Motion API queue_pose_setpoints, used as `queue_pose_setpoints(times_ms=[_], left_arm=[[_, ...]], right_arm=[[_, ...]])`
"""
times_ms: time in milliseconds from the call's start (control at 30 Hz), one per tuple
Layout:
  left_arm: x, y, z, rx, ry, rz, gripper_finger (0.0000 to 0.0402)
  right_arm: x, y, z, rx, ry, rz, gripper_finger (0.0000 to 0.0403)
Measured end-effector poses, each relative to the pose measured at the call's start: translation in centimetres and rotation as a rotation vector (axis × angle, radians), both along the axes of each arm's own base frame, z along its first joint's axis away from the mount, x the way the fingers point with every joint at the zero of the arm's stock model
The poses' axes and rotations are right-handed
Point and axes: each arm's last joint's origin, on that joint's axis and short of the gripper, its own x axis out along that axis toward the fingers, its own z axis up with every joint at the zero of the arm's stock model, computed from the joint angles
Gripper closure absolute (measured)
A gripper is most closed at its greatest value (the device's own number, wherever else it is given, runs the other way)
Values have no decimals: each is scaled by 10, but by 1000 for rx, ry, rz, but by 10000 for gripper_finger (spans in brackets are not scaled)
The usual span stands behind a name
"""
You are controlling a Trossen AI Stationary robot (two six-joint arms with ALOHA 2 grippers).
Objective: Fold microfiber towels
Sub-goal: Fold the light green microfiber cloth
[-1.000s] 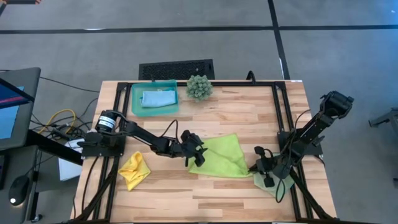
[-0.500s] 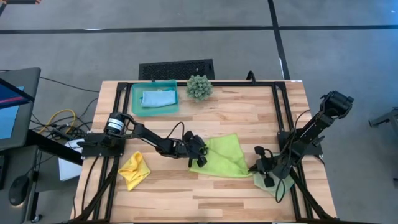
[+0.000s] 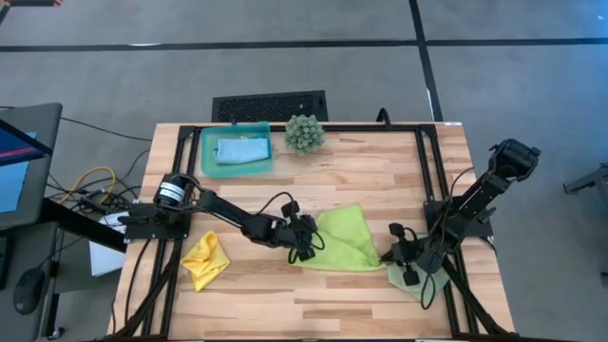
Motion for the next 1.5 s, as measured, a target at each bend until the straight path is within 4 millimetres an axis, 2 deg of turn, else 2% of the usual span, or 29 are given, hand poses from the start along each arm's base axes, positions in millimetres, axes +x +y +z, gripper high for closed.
queue_pose_setpoints(times_ms=[233, 567, 700, 833, 1033, 1200, 1333, 1500], left_arm=[[-2, -17, 31, 33, -11, -11, 400], [-24, -50, 71, 169, -94, -24, 401], [-26, -49, 69, 171, -82, -17, 401], [-27, -35, 52, 178, -36, 29, 390], [-25, -2, 33, 12, 20, 106, 305], [-24, 4, 32, -44, 30, 115, 256], [-24, 4, 32, -29, 39, 102, 247], [-23, 4, 32, -45, 32, 104, 256]], right_arm=[[0, -2, 0, -40, -30, -44, 392], [1, -2, 0, -39, -34, -55, 392], [1, -2, 0, -38, -34, -56, 392], [1, -2, 0, -34, -37, -56, 392], [2, -1, 2, -16, -50, -57, 392], [2, -1, 2, -16, -55, -52, 392], [2, -1, 2, -32, -57, -40, 392], [2, -1, 2, -34, -56, -39, 392]])
